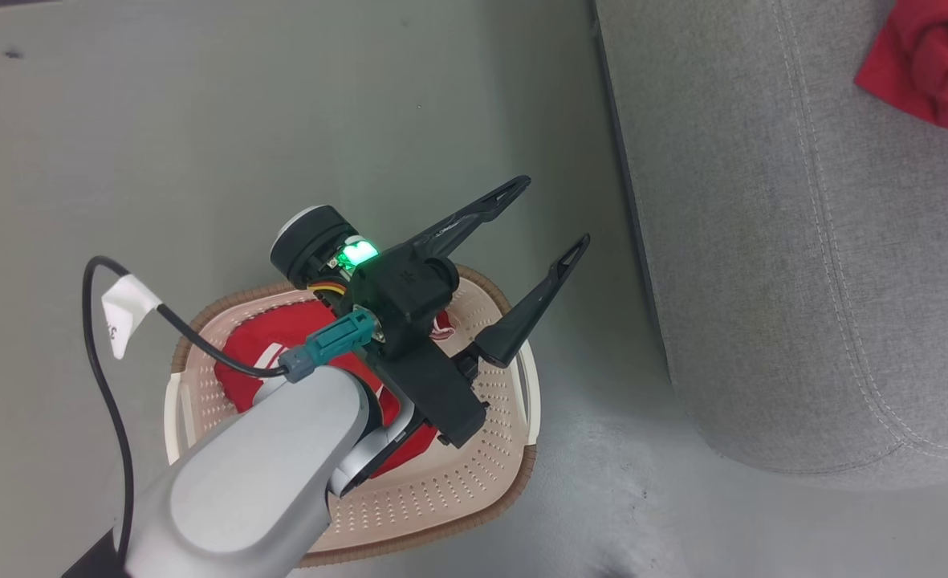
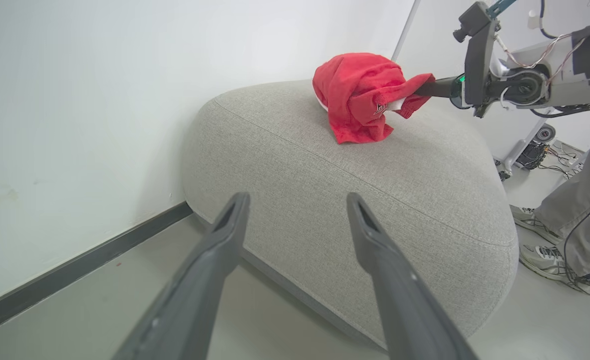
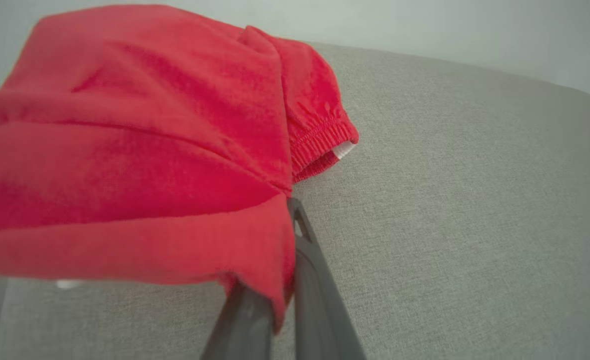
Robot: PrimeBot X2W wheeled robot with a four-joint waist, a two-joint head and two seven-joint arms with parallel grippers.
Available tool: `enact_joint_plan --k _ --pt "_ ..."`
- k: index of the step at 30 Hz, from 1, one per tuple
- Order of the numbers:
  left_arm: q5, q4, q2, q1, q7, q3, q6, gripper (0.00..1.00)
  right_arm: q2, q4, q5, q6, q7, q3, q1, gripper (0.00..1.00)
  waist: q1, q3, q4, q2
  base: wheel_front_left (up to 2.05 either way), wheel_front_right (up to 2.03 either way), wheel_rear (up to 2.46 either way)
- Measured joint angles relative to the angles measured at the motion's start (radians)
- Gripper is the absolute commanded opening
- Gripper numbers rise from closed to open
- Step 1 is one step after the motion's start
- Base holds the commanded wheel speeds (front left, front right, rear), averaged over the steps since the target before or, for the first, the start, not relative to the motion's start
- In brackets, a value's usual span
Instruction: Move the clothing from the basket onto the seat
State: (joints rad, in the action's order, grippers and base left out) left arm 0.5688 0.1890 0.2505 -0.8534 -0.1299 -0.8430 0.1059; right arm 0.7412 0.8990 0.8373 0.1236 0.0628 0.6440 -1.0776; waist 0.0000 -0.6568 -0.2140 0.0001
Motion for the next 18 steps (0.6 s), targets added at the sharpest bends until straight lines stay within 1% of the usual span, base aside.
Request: enact_joint_plan --k 1,9,13,18 --pt "0.000 0.002 0.000 0.000 -0.002 0.000 0.000 1.00 0.000 0.007 0.001 0.000 -0.001 0.006 0.000 1.00 0.0000 0.002 0.000 0.0000 0.00 0.00 0.00" --pt "0.002 0.027 0.002 0.002 -0.023 0.000 0.001 1.00 0.000 0.044 0.016 0.000 -0.057 0.058 -0.001 1.00 0.0000 0.031 0.001 0.0000 0.00 0.00 0.00" --pt "0.003 0.043 0.002 0.005 -0.041 0.000 0.006 1.00 -0.002 0.028 0.019 0.000 -0.077 0.098 0.001 1.00 0.0000 0.055 -0.002 -0.0001 0.00 0.00 0.00" --pt "0.013 0.068 0.002 0.027 -0.053 0.000 0.009 1.00 -0.001 0.005 0.074 0.000 -0.132 0.140 0.022 1.00 0.0000 0.094 -0.007 -0.0001 0.00 0.00 0.00"
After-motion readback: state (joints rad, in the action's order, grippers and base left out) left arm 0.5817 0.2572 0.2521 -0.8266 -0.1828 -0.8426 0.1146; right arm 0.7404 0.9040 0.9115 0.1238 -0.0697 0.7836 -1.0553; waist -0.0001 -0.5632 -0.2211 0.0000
